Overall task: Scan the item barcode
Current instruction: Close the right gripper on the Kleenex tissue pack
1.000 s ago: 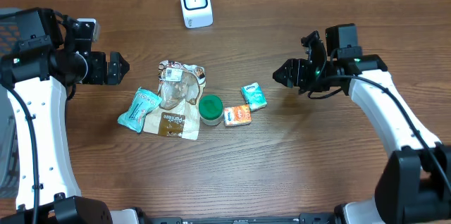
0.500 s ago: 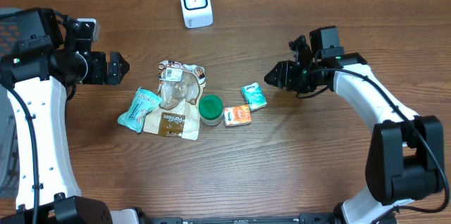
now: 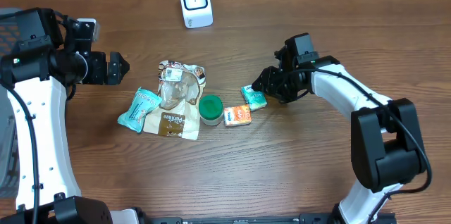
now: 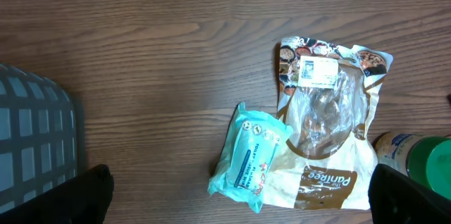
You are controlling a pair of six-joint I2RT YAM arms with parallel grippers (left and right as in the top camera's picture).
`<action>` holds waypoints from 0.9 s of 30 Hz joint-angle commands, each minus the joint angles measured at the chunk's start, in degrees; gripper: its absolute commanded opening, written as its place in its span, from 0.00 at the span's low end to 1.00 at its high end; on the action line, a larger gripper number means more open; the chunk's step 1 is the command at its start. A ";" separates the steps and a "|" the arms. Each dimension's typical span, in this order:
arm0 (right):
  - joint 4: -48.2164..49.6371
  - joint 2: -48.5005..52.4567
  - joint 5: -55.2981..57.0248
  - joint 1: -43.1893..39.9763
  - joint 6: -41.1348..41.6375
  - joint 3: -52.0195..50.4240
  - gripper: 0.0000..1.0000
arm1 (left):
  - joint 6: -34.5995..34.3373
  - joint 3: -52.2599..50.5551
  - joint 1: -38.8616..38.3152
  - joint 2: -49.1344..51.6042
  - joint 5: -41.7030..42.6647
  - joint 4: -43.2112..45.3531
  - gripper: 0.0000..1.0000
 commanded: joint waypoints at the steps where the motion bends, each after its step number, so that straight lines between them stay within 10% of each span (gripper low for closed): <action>1: -0.72 1.90 2.54 0.17 3.87 -0.22 0.50 | 0.83 1.55 -0.04 -0.33 0.66 0.13 1.00; 27: -7.13 2.25 -0.17 2.62 -4.57 -0.68 0.45 | 0.83 1.55 -0.04 -0.33 0.66 0.13 1.00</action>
